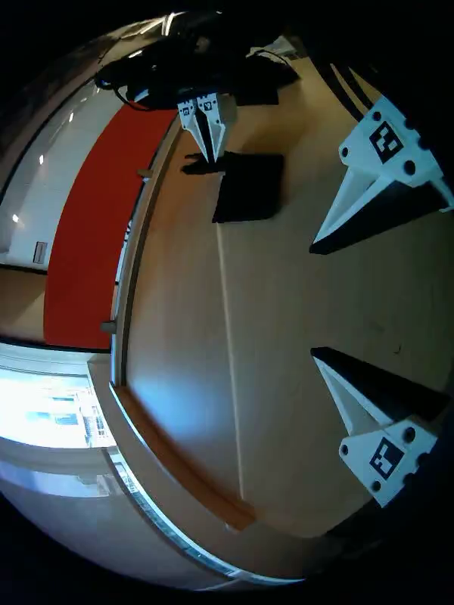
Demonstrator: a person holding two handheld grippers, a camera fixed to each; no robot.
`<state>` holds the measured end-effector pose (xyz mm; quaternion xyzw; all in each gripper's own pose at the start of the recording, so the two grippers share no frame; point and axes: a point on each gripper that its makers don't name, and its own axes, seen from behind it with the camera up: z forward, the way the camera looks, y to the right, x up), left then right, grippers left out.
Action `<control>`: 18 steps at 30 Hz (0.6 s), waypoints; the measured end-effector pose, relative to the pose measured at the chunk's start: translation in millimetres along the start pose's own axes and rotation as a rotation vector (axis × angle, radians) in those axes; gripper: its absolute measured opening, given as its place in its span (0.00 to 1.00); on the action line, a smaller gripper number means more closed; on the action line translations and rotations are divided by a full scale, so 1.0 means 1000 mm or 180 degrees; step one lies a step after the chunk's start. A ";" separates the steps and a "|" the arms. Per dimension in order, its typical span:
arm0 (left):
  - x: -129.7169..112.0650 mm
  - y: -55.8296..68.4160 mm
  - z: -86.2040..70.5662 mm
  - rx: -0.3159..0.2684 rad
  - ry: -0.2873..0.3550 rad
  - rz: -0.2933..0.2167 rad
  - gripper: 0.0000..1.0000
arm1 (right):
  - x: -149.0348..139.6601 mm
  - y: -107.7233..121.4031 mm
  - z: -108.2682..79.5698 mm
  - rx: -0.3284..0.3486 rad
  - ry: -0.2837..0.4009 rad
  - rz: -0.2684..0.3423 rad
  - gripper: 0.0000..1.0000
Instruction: Fold towel
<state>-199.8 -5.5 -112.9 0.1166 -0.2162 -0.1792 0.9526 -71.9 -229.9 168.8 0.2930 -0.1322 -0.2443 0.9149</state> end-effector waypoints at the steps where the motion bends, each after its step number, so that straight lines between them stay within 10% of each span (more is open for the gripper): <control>1: 0.000 -0.001 -0.001 0.0011 0.0004 -0.0008 0.91 | 0.000 -0.005 0.006 0.0039 -0.0011 0.0003 0.05; 9: -0.005 -0.009 -0.004 0.0082 0.0012 -0.0056 0.91 | -0.008 -0.040 0.048 0.0306 -0.0154 0.0066 0.05; 18: -0.009 -0.010 -0.004 0.0088 -0.0005 -0.0112 0.91 | -0.012 -0.047 0.054 0.0391 -0.0236 -0.0003 0.06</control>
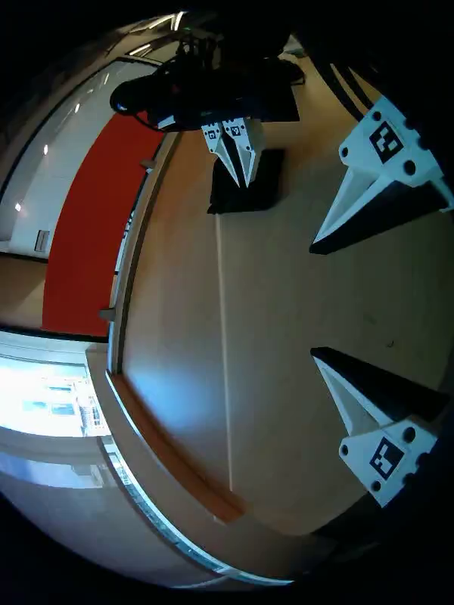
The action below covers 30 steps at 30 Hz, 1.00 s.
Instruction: Fold towel
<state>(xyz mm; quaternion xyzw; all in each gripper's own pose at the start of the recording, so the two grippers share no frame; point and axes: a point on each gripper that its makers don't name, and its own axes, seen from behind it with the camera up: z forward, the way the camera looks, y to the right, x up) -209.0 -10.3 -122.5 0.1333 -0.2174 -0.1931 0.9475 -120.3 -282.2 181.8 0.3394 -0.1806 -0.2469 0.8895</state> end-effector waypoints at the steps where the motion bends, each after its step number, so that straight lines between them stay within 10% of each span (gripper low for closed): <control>1: 0.000 0.000 0.000 0.0000 -0.0002 -0.0003 0.91 | 0.000 0.000 -0.001 0.0003 0.0001 0.0005 0.06; 9: -0.002 -0.002 0.000 0.0019 -0.0008 0.0002 0.91 | -0.001 -0.001 -0.006 0.0007 0.0036 0.0033 0.20; 17: -0.003 -0.003 -0.001 0.0038 -0.0009 -0.0012 0.91 | -0.002 -0.005 -0.013 0.0025 0.0097 0.0081 0.62; 30: 0.000 0.000 0.000 0.0034 0.0009 -0.0025 0.91 | -0.022 0.000 -0.032 -0.0105 0.0100 0.0215 0.63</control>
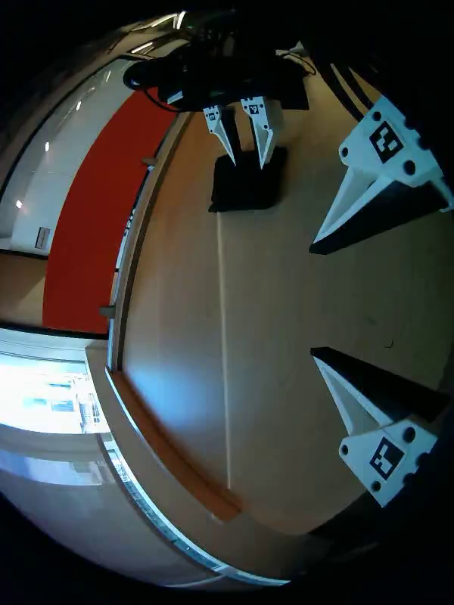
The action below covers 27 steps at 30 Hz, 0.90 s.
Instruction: Fold towel
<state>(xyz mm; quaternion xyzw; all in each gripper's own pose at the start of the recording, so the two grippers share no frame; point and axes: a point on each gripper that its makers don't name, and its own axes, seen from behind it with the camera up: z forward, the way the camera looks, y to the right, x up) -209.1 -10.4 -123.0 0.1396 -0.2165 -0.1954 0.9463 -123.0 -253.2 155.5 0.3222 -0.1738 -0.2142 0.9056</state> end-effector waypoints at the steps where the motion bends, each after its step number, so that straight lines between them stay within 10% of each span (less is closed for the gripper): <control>1: 0.000 0.000 0.000 -0.0001 0.0000 0.0001 0.91 | -0.003 0.000 -0.002 -0.0010 -0.0006 0.0013 0.63; 27: -0.001 0.011 0.003 -0.0032 -0.0031 0.0044 0.91 | -0.080 0.003 -0.031 -0.0236 -0.0290 0.0300 0.63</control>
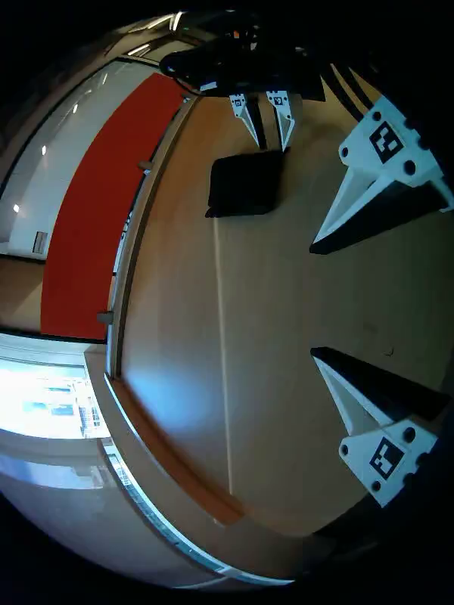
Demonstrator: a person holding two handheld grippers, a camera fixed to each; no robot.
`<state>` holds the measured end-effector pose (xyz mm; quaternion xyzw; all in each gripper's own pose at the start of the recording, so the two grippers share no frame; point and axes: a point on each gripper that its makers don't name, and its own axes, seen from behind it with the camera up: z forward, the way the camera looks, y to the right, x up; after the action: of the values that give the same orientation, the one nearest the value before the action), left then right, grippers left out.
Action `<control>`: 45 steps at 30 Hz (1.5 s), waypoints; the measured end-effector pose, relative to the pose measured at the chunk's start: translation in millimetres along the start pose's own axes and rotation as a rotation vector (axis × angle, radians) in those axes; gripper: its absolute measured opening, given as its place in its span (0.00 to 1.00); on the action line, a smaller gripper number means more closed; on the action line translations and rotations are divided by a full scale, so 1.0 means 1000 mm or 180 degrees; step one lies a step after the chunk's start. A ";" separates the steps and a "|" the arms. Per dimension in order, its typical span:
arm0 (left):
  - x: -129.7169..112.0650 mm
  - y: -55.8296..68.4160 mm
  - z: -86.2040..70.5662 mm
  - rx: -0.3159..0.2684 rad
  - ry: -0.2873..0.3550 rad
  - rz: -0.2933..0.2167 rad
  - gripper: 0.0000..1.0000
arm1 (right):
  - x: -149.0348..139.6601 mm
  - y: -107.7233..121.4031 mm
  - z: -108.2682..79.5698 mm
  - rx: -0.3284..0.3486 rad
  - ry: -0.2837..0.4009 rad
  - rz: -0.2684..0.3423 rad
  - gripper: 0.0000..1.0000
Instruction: Fold towel
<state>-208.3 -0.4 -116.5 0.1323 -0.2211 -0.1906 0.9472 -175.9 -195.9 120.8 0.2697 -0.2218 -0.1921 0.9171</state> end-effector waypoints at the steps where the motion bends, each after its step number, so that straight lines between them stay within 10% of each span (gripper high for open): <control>1: 0.000 0.000 0.000 0.0000 -0.0001 0.0001 0.91 | -0.001 0.000 0.000 -0.0003 -0.0005 0.0009 0.63; 45: 0.003 0.007 0.004 -0.0044 -0.0016 0.0029 0.91 | -0.010 0.011 -0.001 -0.0193 0.0002 0.0316 0.06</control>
<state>-205.9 4.2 -109.7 0.1243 -0.2227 -0.1881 0.9485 -181.0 -182.5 123.0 0.2306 -0.2287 -0.1529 0.9334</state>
